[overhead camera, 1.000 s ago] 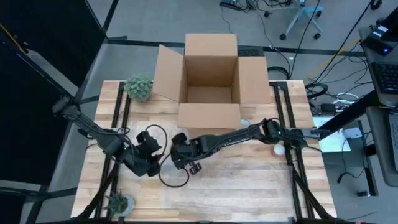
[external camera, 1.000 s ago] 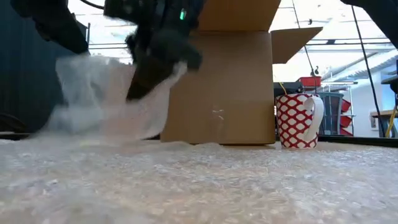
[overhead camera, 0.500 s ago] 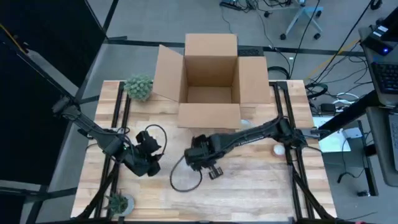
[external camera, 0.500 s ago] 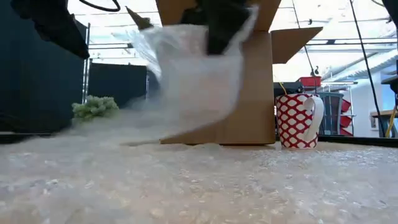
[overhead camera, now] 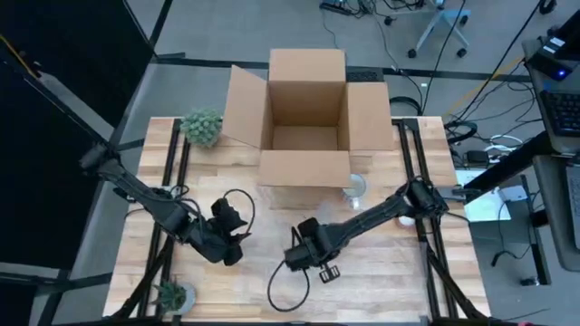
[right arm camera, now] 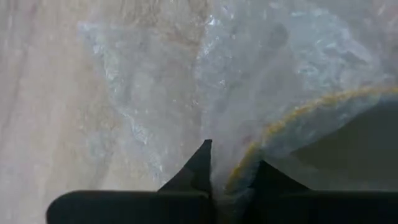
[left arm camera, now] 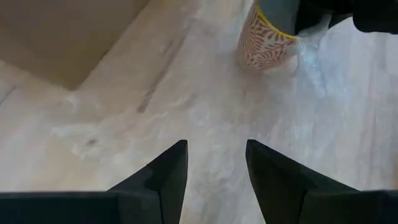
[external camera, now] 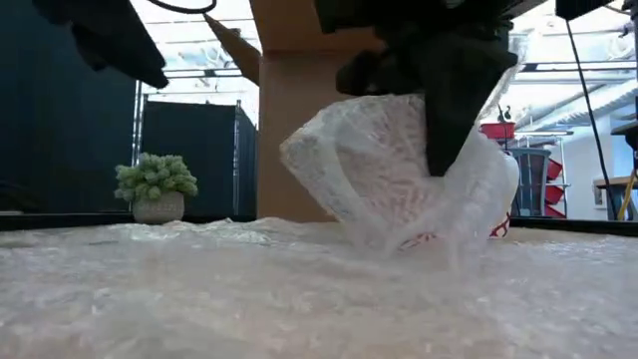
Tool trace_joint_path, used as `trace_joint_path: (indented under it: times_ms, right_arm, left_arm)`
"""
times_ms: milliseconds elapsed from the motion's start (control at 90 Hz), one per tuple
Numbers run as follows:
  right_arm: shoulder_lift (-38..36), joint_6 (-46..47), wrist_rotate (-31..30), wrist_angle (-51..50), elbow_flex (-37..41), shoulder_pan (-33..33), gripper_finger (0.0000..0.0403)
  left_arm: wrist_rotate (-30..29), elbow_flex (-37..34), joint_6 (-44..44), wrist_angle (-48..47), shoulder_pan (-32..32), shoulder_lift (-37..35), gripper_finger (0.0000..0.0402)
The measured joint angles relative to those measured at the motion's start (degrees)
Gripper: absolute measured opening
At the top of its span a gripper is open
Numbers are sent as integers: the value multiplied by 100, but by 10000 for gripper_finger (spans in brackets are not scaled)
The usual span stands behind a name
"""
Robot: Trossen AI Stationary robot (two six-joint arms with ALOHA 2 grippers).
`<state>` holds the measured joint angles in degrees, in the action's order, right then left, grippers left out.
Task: Wrap mug
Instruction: Wrap the orange mug with the bubble wrap
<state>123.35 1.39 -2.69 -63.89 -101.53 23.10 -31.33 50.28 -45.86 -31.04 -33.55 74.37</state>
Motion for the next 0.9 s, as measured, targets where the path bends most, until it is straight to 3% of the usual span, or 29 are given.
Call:
trace_joint_path:
  times_ms: [178, 367, 522, 711, 900]
  right_arm:
    - [17, 303, -36, 40, 35, -8, 22]
    - [57, 359, -6, -51, -126, -11, 73]
    - [68, 377, -38, -33, -149, -19, 116]
    - [70, 403, -42, -16, -149, -30, 149]
    - [45, 416, -45, -86, -156, -28, 165]
  left_arm:
    - [92, 0, 147, 410, 113, 280, 150]
    - [131, 0, 245, 775, 195, 364, 150]
    - [128, 7, 997, 1886, 284, 568, 150]
    - [150, 4, 1736, 2824, 507, 1292, 150]
    - [855, 4, 1970, 3986, 801, 1965, 150]
